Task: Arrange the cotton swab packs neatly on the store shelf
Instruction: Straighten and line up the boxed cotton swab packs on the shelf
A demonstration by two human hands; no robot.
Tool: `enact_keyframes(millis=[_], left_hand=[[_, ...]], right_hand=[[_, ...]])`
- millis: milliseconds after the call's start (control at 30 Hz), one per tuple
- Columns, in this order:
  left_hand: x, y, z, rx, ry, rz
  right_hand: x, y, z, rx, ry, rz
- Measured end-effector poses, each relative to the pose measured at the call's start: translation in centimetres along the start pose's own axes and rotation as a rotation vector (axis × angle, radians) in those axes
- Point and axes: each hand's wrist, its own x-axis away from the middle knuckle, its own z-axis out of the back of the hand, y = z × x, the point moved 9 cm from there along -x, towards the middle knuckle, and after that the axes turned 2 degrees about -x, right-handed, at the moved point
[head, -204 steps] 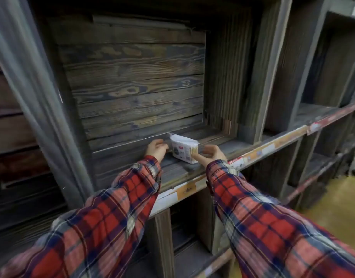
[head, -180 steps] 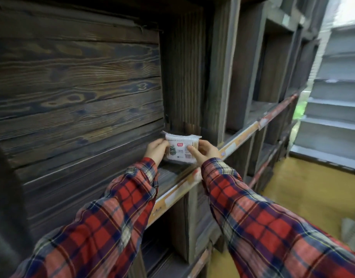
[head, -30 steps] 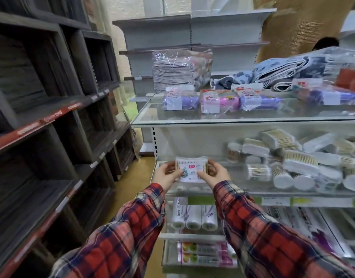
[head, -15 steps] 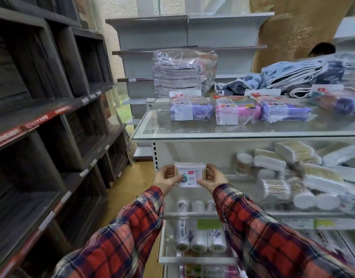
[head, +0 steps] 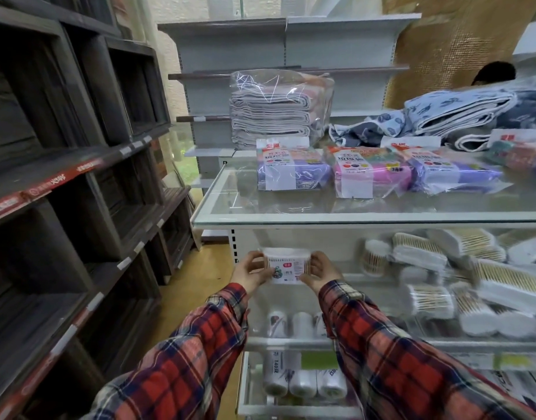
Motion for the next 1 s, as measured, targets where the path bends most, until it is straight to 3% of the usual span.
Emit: enact_keyframes(millis=[467,1000], left_hand=[[-2.7,-0.7,0.3,-0.014,0.119,-0.045],[-4.6,-2.3,0.1,-0.052,0.154,-0.022]], right_hand=[[-4.3,2.0,-1.0,-0.217,0.02,-0.052],[-6.9,4.8,-2.3,-0.142,-0.001,-0.093]])
